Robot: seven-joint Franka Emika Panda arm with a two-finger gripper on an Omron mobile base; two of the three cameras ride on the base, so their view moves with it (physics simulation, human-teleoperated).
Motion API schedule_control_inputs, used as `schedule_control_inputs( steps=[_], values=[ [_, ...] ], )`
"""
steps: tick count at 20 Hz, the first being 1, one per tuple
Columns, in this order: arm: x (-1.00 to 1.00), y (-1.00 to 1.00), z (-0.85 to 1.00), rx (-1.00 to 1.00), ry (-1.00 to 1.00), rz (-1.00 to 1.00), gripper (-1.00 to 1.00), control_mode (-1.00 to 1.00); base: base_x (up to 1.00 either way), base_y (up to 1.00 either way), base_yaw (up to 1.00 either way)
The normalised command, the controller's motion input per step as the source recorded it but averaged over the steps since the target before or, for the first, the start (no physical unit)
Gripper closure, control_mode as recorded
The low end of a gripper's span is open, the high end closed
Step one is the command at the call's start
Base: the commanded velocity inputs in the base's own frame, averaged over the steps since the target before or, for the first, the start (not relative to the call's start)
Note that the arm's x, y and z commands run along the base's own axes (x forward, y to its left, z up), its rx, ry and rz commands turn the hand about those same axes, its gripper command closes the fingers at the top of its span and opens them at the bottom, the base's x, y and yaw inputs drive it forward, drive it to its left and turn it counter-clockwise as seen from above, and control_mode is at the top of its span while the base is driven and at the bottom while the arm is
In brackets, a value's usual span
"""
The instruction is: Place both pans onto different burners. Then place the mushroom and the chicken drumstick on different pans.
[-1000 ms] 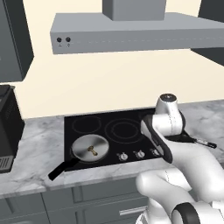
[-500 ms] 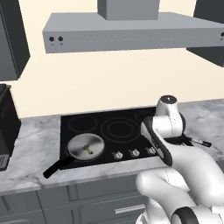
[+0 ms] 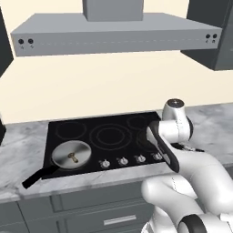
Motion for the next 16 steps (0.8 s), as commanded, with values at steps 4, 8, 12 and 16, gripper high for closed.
schedule_control_inputs(
  steps=[4, 8, 12, 16],
  values=[
    [0.00, 0.00, 0.00, 0.00, 0.00, 0.00, -1.00, 1.00, -0.17, -0.48, 0.00],
    [0.00, 0.00, 0.00, 0.00, 0.00, 0.00, -1.00, 1.00, -0.15, -0.49, 0.00],
    [0.00, 0.00, 0.00, 0.00, 0.00, 0.00, -1.00, 1.00, -0.16, -0.49, 0.00],
    [0.00, 0.00, 0.00, 0.00, 0.00, 0.00, -1.00, 1.00, -0.13, -0.47, 0.00]
  ],
)
